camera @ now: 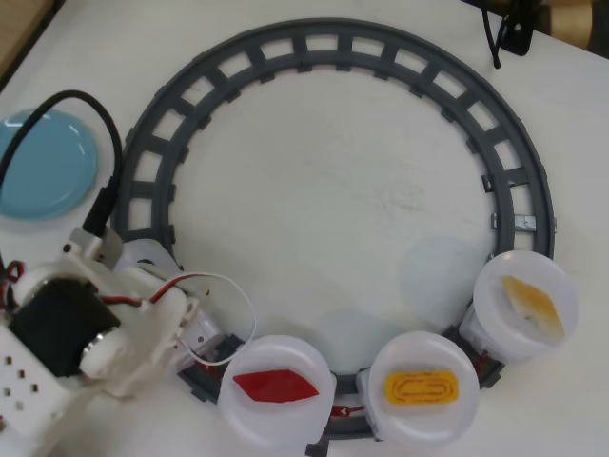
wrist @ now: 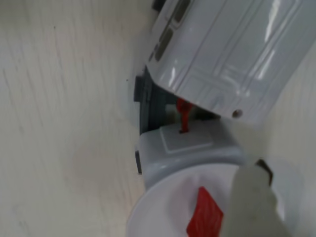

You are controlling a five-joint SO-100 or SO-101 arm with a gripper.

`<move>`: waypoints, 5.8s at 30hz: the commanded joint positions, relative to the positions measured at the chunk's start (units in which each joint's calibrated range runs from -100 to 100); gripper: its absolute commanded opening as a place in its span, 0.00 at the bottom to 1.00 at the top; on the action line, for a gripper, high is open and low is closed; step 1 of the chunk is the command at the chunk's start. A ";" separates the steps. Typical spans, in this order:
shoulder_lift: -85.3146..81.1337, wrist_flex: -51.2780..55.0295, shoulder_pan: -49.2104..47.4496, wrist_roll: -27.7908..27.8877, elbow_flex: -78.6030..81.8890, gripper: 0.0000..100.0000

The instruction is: Pick up the sushi from the Shinkansen and put it on the blue dish

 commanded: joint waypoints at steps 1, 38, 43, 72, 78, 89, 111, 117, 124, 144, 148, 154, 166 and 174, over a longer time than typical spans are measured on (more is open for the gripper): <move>0.05 0.83 0.88 0.30 1.35 0.24; 3.29 -8.09 0.52 -0.12 11.36 0.24; 2.62 -6.22 0.52 -0.27 11.00 0.24; 2.71 -12.59 -6.08 -0.27 18.84 0.21; 2.87 -12.67 -6.08 -0.12 18.84 0.14; 2.87 -14.88 -6.52 -0.27 18.30 0.09; 3.54 -7.83 -26.50 -2.47 -2.53 0.09; 3.62 -8.94 -32.66 -2.52 -4.78 0.09; 12.08 -11.57 -37.24 -3.46 -10.37 0.09; 57.79 -3.93 -49.30 -4.30 -62.94 0.09; 62.85 -3.76 -49.83 -4.30 -68.17 0.09; 67.66 -3.84 -49.48 -4.25 -71.69 0.09; 69.15 -4.43 -50.09 -4.09 -72.95 0.10; 73.72 -4.60 -49.74 -4.09 -73.85 0.10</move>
